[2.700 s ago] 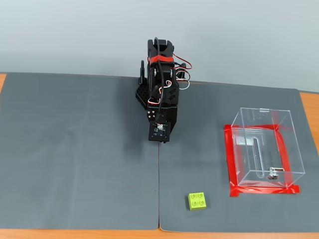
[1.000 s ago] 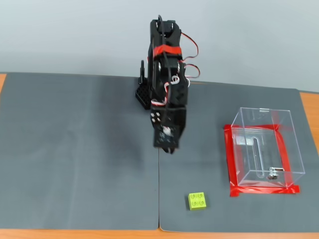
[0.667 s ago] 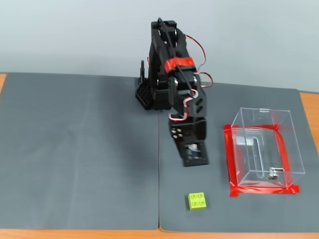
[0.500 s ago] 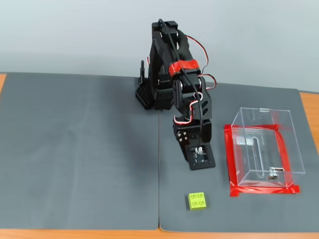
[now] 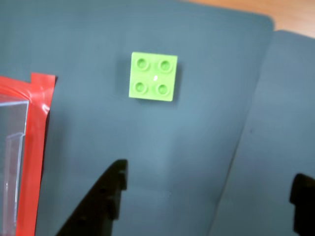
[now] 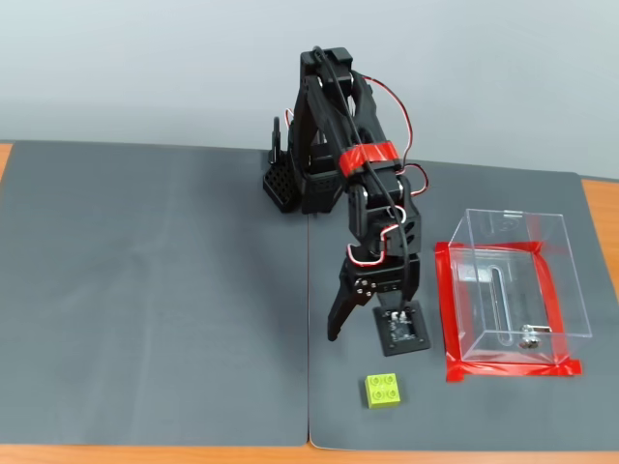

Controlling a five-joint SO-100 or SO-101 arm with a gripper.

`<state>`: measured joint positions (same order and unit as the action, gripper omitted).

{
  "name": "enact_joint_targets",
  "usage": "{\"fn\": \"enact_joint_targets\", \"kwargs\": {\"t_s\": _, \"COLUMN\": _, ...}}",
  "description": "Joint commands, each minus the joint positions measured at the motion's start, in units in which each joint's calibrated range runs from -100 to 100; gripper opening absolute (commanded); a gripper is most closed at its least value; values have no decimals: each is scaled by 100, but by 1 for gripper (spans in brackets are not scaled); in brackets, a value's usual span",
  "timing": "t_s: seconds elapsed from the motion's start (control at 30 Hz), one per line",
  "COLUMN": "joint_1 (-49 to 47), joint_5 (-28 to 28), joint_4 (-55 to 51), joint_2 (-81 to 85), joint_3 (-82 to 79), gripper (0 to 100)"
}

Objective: Pick the green lego block and place it into the transparent box

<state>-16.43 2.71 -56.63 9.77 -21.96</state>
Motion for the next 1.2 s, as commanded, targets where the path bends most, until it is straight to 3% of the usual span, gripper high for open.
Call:
{"fn": "enact_joint_targets", "kwargs": {"t_s": 0.0, "joint_1": -166, "joint_5": 13, "joint_4": 308, "joint_2": -100, "joint_3": 292, "gripper": 38}}
{"fn": "enact_joint_targets", "kwargs": {"t_s": 0.27, "joint_1": -196, "joint_5": 8, "joint_4": 1210, "joint_2": -820, "joint_3": 409, "gripper": 38}}
{"fn": "enact_joint_targets", "kwargs": {"t_s": 0.67, "joint_1": -375, "joint_5": 23, "joint_4": 1167, "joint_2": -2075, "joint_3": 1757, "gripper": 38}}
{"fn": "enact_joint_targets", "kwargs": {"t_s": 1.17, "joint_1": -367, "joint_5": 13, "joint_4": 1219, "joint_2": -2329, "joint_3": 1486, "gripper": 38}}
